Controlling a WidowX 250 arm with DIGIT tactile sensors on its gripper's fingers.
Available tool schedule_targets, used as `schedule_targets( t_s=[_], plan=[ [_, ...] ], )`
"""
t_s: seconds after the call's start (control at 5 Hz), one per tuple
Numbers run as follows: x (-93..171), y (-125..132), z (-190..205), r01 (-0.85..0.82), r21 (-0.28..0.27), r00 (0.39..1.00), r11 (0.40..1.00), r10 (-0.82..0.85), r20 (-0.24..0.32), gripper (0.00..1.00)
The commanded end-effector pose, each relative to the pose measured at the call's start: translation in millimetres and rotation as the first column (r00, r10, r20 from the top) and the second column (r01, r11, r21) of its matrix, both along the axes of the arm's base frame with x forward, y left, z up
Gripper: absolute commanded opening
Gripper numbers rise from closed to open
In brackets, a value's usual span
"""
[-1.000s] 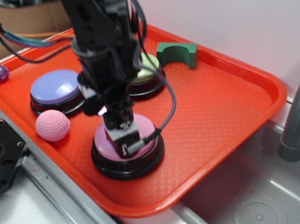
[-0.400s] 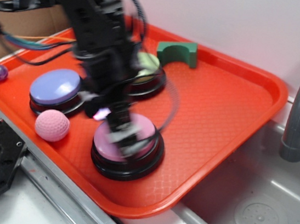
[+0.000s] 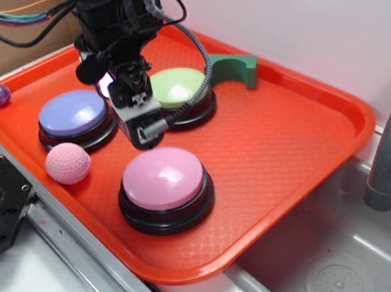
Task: Push the pink button.
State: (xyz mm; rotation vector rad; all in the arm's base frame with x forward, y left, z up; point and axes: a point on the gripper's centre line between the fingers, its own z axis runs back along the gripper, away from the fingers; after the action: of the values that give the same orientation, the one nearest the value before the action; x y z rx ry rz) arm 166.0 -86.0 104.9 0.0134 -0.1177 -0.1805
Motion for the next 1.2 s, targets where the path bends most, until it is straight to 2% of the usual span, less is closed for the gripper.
schedule_targets(
  t_s=[0.0, 0.2, 0.4, 0.6, 1.0],
  plan=[
    [10.8, -7.4, 24.4, -0.015, -0.051, 1.0, 0.999, 0.017, 0.023, 1.0],
    [10.4, -11.7, 36.2, -0.019, -0.086, 0.999, 0.996, 0.021, 0.026, 1.0],
    [7.9, -14.6, 49.1, -0.034, -0.073, 0.999, 0.997, 0.037, 0.031, 1.0],
    [5.2, -17.2, 61.5, -0.1, -0.003, 0.994, 0.995, 0.1, -0.053, 1.0],
    [-3.2, -16.4, 74.4, -0.102, -0.04, 0.995, 0.994, 0.102, 0.0, 1.0]
  ],
)
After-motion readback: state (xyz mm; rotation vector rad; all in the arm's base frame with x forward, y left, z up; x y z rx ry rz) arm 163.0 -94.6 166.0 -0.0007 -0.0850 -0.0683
